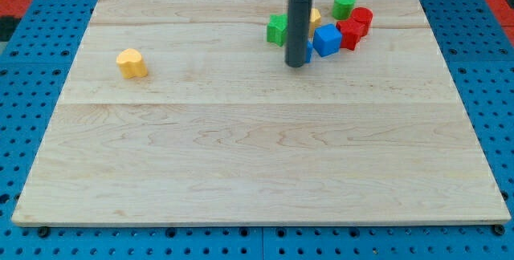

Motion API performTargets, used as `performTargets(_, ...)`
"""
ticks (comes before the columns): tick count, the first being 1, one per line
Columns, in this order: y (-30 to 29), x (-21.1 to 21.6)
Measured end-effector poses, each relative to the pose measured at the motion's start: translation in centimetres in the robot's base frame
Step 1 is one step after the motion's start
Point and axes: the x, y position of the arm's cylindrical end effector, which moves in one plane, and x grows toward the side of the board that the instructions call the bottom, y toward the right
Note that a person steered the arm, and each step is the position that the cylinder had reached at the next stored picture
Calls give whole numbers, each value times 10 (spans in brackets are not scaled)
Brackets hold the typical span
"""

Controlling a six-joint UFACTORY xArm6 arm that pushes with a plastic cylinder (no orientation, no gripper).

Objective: Move the yellow heart to the bottom of the triangle

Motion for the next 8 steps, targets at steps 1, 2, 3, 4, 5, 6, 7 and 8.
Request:
performTargets(1,-20,68)
performTargets(2,-119,130)
performTargets(3,-258,123)
performTargets(4,-284,45)
performTargets(5,-230,9)
performTargets(6,-250,-10)
performTargets(7,-301,21)
performTargets(8,-306,-22)
